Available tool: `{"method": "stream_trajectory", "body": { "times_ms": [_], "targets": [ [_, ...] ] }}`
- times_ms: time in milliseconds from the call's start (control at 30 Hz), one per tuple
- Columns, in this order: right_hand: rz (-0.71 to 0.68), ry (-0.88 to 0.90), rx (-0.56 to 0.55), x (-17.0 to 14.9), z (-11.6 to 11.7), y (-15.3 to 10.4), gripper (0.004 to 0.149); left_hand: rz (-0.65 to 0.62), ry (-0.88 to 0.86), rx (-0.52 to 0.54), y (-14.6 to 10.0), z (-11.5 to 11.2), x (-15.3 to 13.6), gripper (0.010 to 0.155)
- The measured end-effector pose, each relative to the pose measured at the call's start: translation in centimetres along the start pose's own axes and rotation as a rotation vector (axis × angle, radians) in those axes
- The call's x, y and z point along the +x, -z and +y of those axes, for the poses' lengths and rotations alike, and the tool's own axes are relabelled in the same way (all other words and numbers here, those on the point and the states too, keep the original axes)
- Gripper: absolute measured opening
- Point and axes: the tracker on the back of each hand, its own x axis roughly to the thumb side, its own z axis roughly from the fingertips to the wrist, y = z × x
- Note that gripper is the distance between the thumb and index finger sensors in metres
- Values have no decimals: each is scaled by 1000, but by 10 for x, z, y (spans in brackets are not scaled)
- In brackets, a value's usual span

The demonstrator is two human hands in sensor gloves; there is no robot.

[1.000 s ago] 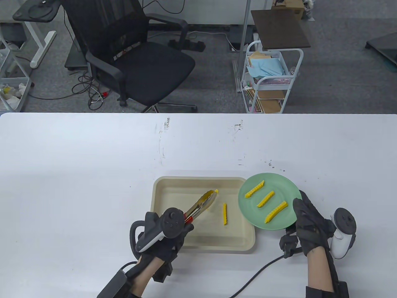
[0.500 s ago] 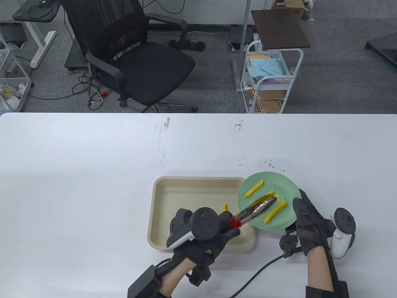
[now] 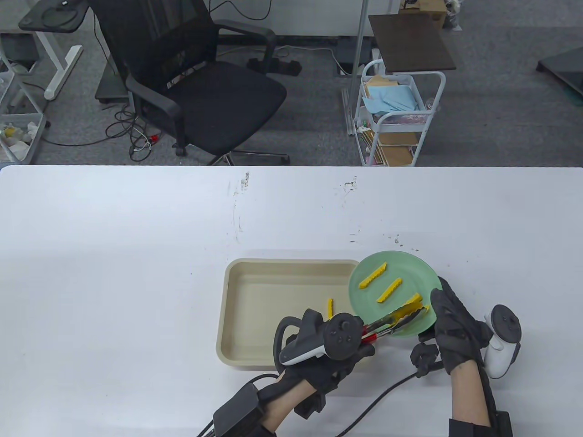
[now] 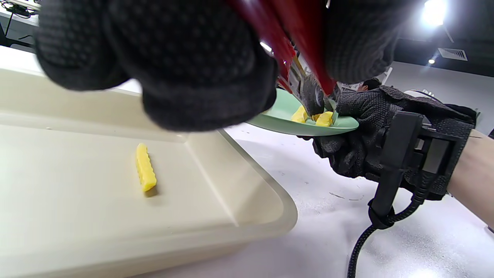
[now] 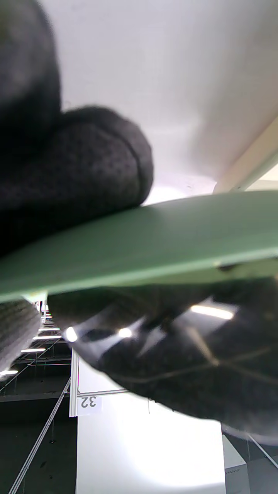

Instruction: Hold plate and receive fries gripped by tongs from baking tray

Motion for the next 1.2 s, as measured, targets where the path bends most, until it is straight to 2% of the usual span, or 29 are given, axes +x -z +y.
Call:
{"method": "stream_trajectory", "body": {
  "times_ms": [167, 267, 400, 567, 733, 833, 1067, 1200],
  "targets": [
    [-2, 6, -9, 0, -1, 0, 56, -9, -9, 5, -4, 2, -3, 71],
    [-1, 7, -13, -1, -2, 0, 56, -6, -14, 44, -12, 10, -10, 76],
    [-2, 13, -20, 0, -4, 0, 55, 44, -41, 106, -25, 22, -28, 82],
    [-3, 14, -27, -1, -5, 0, 56, 164, -37, 138, -41, 30, -63, 83],
    [-5, 15, -32, -1, -7, 0, 56, 294, 26, 57, -51, 21, -95, 85],
    [-4, 15, -32, -1, -7, 0, 56, 329, 75, -12, -54, 9, -102, 86],
    [-4, 16, -33, -2, -8, 0, 56, 293, 226, -107, -48, -16, -89, 86],
    [-5, 18, -34, -2, -8, 0, 56, 277, 259, -89, -43, -16, -83, 79]
  ]
}}
